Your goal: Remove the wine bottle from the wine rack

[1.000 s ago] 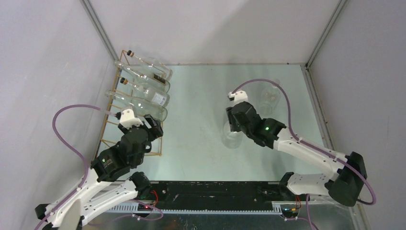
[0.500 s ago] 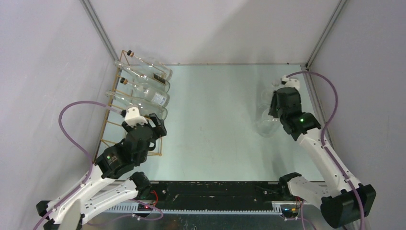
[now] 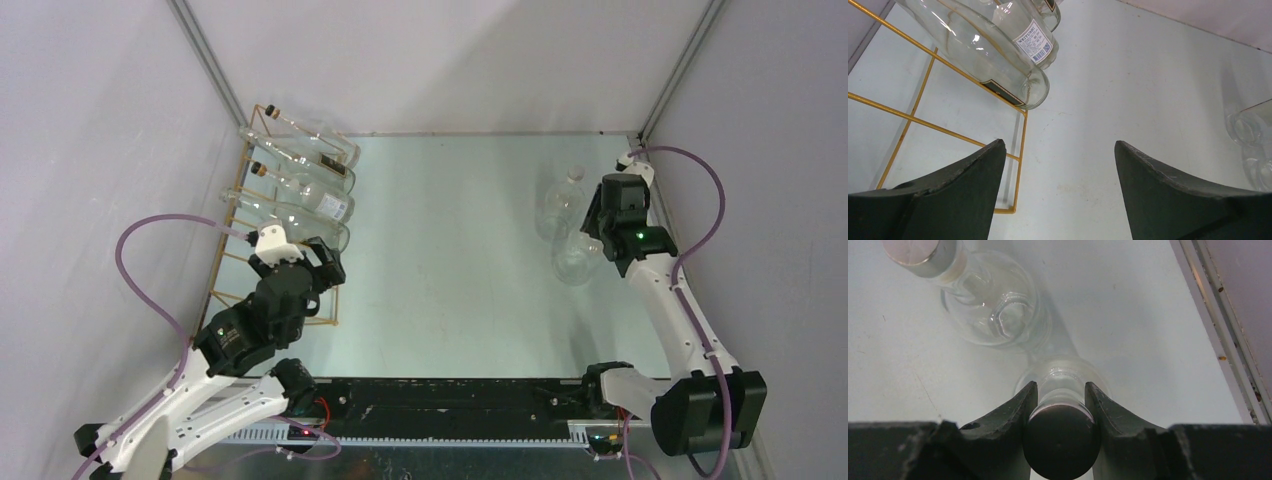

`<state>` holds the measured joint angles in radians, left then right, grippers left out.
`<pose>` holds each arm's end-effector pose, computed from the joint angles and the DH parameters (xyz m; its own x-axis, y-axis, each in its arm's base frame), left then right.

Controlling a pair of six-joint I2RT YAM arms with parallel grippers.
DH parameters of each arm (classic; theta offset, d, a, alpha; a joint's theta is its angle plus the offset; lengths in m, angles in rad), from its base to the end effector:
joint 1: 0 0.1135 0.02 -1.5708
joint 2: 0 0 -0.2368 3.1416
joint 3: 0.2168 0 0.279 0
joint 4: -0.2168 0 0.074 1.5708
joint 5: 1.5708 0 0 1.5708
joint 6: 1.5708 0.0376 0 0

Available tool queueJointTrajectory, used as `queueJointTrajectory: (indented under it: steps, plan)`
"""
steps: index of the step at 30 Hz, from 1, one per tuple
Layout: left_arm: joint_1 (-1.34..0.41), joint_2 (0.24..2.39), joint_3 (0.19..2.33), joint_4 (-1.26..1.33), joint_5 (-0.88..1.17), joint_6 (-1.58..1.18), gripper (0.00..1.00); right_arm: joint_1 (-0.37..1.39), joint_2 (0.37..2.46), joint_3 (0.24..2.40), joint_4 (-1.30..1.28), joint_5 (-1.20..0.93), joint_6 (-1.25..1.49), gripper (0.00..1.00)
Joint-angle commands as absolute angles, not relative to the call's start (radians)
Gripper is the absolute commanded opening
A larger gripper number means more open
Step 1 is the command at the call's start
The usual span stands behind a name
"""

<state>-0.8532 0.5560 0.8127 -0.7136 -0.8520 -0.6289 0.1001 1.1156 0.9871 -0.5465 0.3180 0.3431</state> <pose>0.1238 -0.0988 0.3221 -0.2652 -0.2853 -0.9210 -0.1286 0.9572 -0.2594 0.2792 0.0162 0.2822 -0.5357 0.2673 -0.8009 0.3485 0.9340 0.0786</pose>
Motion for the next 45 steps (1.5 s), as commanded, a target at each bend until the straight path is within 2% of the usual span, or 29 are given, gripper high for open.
queueJointTrajectory:
  steps: [1, 9, 13, 17, 18, 20, 27, 35, 41, 45]
  plan:
    - [-0.844, 0.554, 0.832, -0.709, -0.855, -0.63, 0.87, 0.095, 1.121, 1.026, -0.312, 0.349, 0.347, 0.0]
    - [-0.843, 0.527, 0.791, -0.715, -0.856, -0.668, 0.87, 0.095, 1.162, 1.026, -0.236, 0.42, 0.306, 0.01]
    - [-0.842, 0.535, 0.78, -0.711, -0.848, -0.677, 0.87, 0.095, 1.203, 1.054, -0.24, 0.426, 0.306, 0.08]
    - [-0.842, 0.54, 0.783, -0.716, -0.851, -0.675, 0.87, 0.095, 1.238, 1.079, -0.265, 0.398, 0.329, 0.24]
    - [-0.843, 0.539, 0.782, -0.72, -0.853, -0.674, 0.87, 0.094, 1.243, 1.08, -0.268, 0.394, 0.332, 0.32]
    - [-0.843, 0.534, 0.781, -0.722, -0.855, -0.673, 0.87, 0.094, 1.249, 1.079, -0.277, 0.385, 0.341, 0.42]
    - [-0.842, 0.51, 0.767, -0.736, -0.865, -0.68, 0.88, 0.094, 1.235, 1.08, -0.306, 0.372, 0.356, 0.62]
    - [-0.827, 0.544, 0.782, -0.729, -0.822, -0.674, 0.89, 0.083, 1.123, 1.141, -0.418, 0.377, 0.342, 0.69]
    - [-0.721, 0.607, 0.947, -0.826, -0.765, -0.685, 0.89, 0.064, 1.043, 1.4, -0.653, 0.217, 0.315, 0.69]
    - [-0.621, 0.637, 1.038, -0.838, -0.711, -0.637, 0.89, 0.094, 1.001, 1.494, -0.728, 0.141, 0.351, 0.69]
